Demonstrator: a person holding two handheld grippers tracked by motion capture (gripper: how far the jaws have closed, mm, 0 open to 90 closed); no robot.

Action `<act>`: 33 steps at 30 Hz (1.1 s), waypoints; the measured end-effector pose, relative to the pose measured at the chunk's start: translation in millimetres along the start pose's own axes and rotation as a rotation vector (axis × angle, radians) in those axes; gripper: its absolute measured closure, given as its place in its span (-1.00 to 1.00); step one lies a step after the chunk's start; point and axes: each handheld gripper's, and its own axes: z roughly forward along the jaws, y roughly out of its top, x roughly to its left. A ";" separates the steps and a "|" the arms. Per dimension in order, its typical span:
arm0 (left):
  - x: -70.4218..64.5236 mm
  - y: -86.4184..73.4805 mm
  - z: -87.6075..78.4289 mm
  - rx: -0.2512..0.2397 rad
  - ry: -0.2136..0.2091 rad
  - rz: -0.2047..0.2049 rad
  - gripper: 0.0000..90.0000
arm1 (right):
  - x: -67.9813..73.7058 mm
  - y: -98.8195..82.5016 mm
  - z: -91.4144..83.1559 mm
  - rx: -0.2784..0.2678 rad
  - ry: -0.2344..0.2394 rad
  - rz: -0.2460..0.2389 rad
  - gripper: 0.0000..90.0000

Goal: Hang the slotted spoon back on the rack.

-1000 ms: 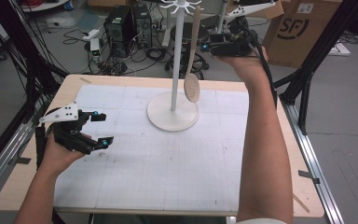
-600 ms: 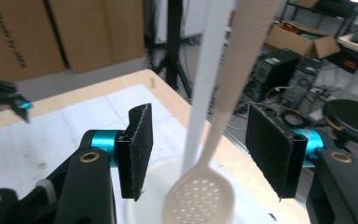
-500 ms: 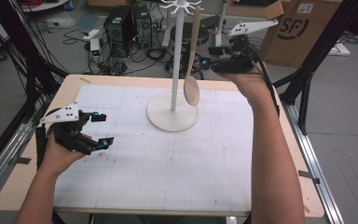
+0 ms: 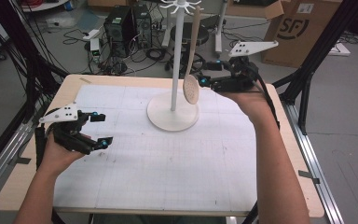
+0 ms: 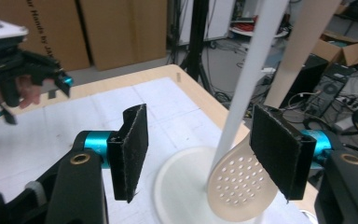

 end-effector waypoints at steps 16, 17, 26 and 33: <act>-0.6 -2.5 2.6 0.005 -0.014 -0.001 -0.80 | 18.4 -40.1 -6.9 -0.030 0.047 0.019 -0.26; -0.3 -2.7 2.6 0.006 -0.015 -0.001 -0.80 | 18.7 -42.0 -7.5 -0.030 0.048 0.019 -0.26; 0.5 -4.9 2.1 0.011 -0.010 -0.008 -0.81 | 22.0 -70.2 -9.6 -0.018 0.041 0.049 -0.30; 0.4 -7.5 3.8 0.018 -0.011 -0.008 -0.81 | 24.9 -94.5 -13.6 -0.038 0.042 0.081 -0.31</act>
